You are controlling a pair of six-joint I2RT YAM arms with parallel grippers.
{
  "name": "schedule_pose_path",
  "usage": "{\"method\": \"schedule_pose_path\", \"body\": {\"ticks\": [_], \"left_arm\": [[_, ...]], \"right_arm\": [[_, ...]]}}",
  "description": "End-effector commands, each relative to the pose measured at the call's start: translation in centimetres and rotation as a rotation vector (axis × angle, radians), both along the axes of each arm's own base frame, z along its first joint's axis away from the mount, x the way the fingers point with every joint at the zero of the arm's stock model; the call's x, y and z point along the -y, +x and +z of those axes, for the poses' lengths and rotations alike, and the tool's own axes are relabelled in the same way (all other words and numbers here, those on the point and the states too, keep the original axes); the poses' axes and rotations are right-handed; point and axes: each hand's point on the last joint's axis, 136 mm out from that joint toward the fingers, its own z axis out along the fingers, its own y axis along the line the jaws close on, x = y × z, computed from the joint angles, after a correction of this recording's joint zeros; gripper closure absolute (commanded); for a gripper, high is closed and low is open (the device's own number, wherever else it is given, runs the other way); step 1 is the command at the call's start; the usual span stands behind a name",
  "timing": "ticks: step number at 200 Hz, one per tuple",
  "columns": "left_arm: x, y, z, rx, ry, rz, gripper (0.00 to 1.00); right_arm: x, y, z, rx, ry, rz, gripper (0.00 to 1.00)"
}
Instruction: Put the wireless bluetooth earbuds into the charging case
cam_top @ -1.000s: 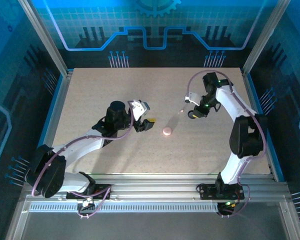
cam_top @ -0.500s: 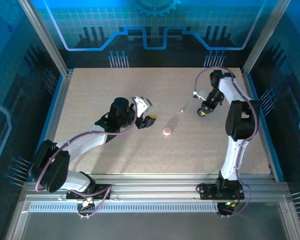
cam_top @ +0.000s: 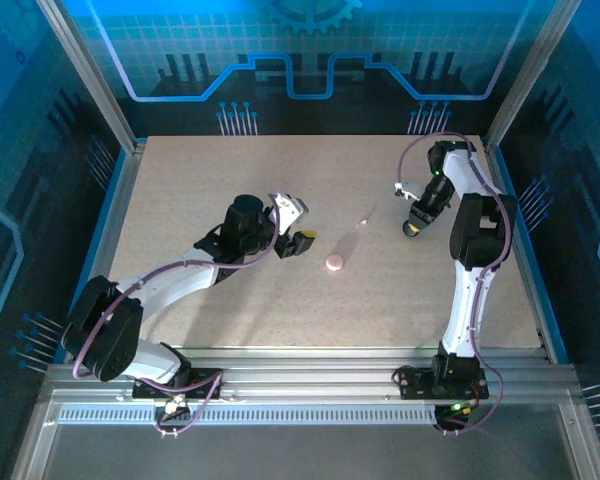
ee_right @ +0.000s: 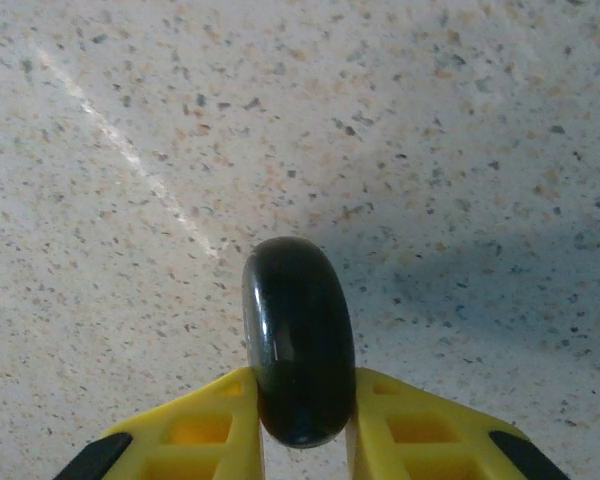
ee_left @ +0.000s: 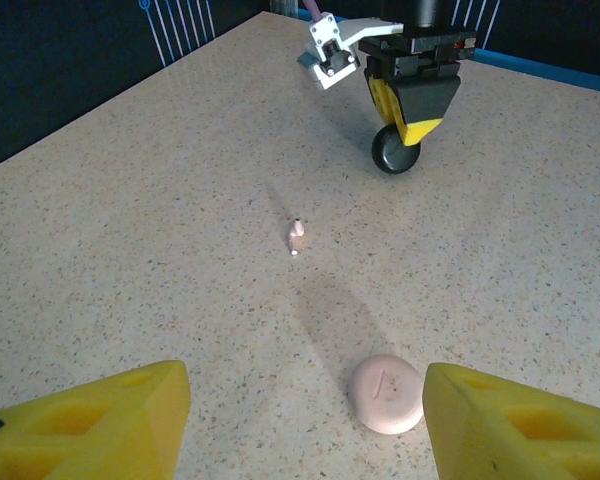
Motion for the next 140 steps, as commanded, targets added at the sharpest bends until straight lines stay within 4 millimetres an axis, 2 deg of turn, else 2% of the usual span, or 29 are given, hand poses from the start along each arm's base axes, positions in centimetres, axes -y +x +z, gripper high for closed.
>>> {"method": "schedule_pose_path", "body": {"ticks": [1,34,39,54,85,140], "left_arm": [[0.2,0.7,1.3,0.032,0.005,0.019,0.36],[0.4,0.8,1.3,0.027,0.009,0.015,0.36],[0.5,0.8,1.2,0.025,0.011,0.014,0.37],[0.5,0.8,1.1,0.023,0.013,0.014,0.37],[0.5,0.9,1.2,0.027,0.014,0.019,0.36],[0.8,1.2,1.2,0.025,0.004,0.025,0.37]], "right_arm": [[0.4,-0.5,-0.1,-0.045,0.041,-0.01,0.76],[0.8,-0.1,-0.3,-0.039,0.037,-0.021,0.76],[0.9,-0.2,-1.3,-0.062,0.036,-0.023,0.76],[1.1,0.1,-1.4,-0.056,0.035,-0.029,0.76],[1.4,0.9,-1.3,-0.028,0.032,-0.05,0.65],[1.6,2.0,-1.4,-0.007,0.029,-0.072,0.59]]}}
